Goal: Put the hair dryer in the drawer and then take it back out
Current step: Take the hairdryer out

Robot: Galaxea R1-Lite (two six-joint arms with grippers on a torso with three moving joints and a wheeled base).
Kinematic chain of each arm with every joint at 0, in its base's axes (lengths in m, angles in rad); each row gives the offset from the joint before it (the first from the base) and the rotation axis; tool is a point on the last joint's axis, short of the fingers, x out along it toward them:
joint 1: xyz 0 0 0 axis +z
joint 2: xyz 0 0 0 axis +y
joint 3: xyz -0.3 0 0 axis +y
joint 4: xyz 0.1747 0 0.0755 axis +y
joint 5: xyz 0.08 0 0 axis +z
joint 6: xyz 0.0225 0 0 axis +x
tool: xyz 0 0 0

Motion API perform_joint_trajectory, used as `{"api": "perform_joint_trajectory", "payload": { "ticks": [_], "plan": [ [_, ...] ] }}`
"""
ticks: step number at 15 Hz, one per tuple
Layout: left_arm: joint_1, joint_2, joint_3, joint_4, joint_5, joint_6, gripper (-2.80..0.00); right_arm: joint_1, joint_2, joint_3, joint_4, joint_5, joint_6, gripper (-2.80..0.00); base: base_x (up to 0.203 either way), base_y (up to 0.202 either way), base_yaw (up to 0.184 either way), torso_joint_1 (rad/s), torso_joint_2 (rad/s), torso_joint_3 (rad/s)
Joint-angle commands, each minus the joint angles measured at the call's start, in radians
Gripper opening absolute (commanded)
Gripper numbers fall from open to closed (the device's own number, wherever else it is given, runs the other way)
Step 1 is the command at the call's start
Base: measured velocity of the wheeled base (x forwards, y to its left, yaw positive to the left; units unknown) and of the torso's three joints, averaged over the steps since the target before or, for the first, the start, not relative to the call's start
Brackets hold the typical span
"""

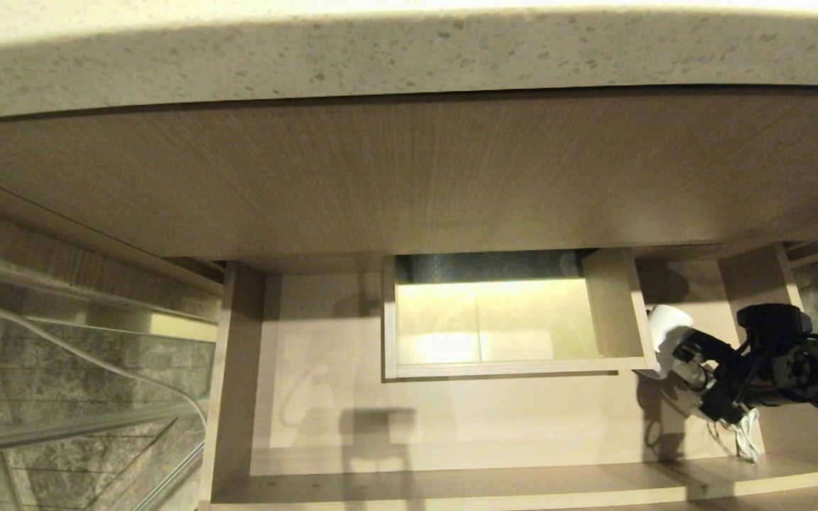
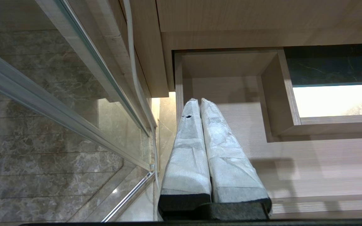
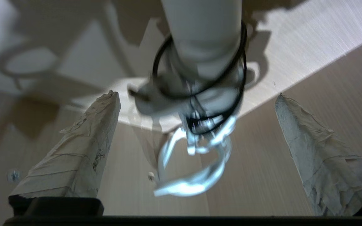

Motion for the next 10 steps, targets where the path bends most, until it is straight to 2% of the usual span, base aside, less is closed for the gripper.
{"api": "perform_joint_trajectory", "payload": {
  "ticks": [1, 10],
  "plan": [
    [0.000, 0.000, 0.040, -0.002, 0.000, 0.000, -2.80, 0.006, 0.033, -0.013, -0.002, 0.000, 0.015, 0.00, 0.000, 0.000, 0.000, 0.000, 0.00, 0.000],
    [0.000, 0.000, 0.040, -0.002, 0.000, 0.000, -2.80, 0.018, 0.095, -0.072, -0.003, 0.005, 0.040, 0.00, 0.000, 0.000, 0.000, 0.000, 0.00, 0.000]
  ]
}}
